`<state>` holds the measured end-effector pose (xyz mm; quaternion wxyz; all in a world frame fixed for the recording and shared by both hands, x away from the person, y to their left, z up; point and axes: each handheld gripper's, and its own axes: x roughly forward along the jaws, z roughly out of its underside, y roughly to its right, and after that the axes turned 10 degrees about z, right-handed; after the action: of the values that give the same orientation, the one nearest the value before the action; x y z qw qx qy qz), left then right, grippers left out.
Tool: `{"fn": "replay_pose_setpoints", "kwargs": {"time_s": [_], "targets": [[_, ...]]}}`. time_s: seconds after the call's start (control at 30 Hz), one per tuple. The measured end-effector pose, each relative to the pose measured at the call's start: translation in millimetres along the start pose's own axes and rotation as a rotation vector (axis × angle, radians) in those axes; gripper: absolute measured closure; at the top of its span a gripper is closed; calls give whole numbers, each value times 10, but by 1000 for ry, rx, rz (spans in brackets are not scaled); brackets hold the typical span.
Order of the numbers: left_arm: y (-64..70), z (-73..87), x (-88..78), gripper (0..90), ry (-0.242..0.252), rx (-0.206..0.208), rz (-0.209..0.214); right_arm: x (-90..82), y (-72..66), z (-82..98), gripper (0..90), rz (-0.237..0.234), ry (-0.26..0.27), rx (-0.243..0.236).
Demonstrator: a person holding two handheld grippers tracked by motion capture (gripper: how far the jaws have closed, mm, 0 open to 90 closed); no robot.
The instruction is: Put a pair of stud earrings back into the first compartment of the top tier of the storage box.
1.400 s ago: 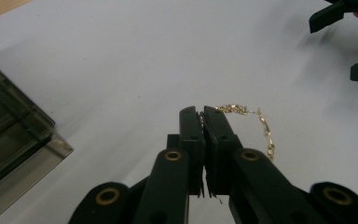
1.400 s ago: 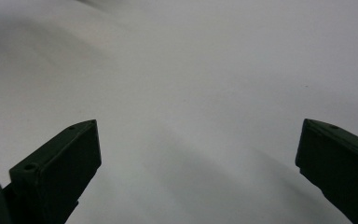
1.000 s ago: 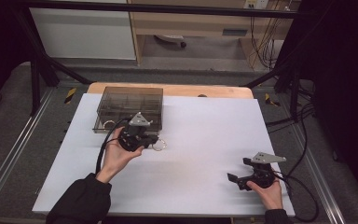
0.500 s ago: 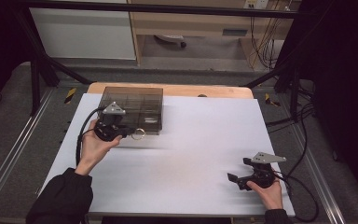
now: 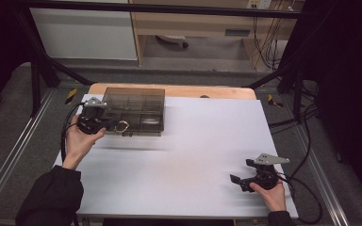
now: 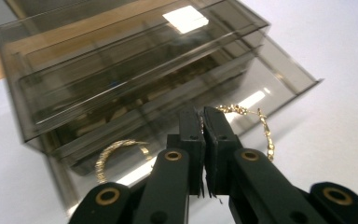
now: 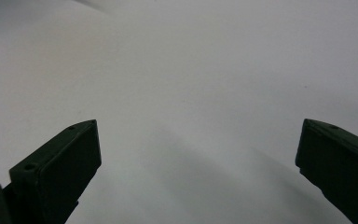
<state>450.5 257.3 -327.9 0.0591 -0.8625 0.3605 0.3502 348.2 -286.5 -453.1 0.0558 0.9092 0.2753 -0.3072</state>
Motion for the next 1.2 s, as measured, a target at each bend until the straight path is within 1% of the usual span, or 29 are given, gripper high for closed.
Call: {"fn": "replay_pose_setpoints", "kwargs": {"time_s": [0.2, 0.33, 0.4, 0.47, 0.5, 0.67, 0.7, 0.77, 0.83, 0.87, 0.97, 1.0, 1.1, 1.2], "targets": [[-188, 54, -16, 861, 7, -37, -54, 1, 0, 0, 5, 0, -1, 0], [-309, 103, 1, 861, 3, -59, -96, 1, 0, 0, 5, 0, -2, -1], [-344, 131, 16, 861, 3, -64, -108, 1, 0, 0, 5, 0, -1, 0], [-382, 159, 41, 861, 3, -59, -123, 2, 1, 0, 5, 0, 0, 0], [-393, 178, 54, 861, -2, -73, -124, 2, 0, 0, 5, -1, -2, 0], [-454, 252, 127, 861, -27, -77, -147, 1, 0, 0, 5, 0, 0, 1], [-461, 265, 141, 861, -25, -81, -151, 0, 0, 0, 5, 0, 0, 0], [-469, 287, 163, 861, -30, -82, -144, 0, 0, 0, 5, 0, -1, 1], [-468, 302, 177, 860, -32, -74, -152, 1, 0, 0, 5, 0, -1, 1], [-469, 308, 186, 859, -29, -79, -150, 1, 0, 0, 5, -1, -2, 0], [-467, 313, 196, 853, -35, -72, -152, -1, -1, 0, 5, -1, -1, 1], [-462, 313, 195, 851, -24, -77, -146, -1, -1, 0, 5, -1, 1, 1], [-436, 304, 150, 810, 1, -74, -143, -1, 0, 0, 5, -1, 0, 1], [-391, 298, 83, 751, 18, -57, -137, -1, 4, 0, 5, 0, 4, -2]]}}
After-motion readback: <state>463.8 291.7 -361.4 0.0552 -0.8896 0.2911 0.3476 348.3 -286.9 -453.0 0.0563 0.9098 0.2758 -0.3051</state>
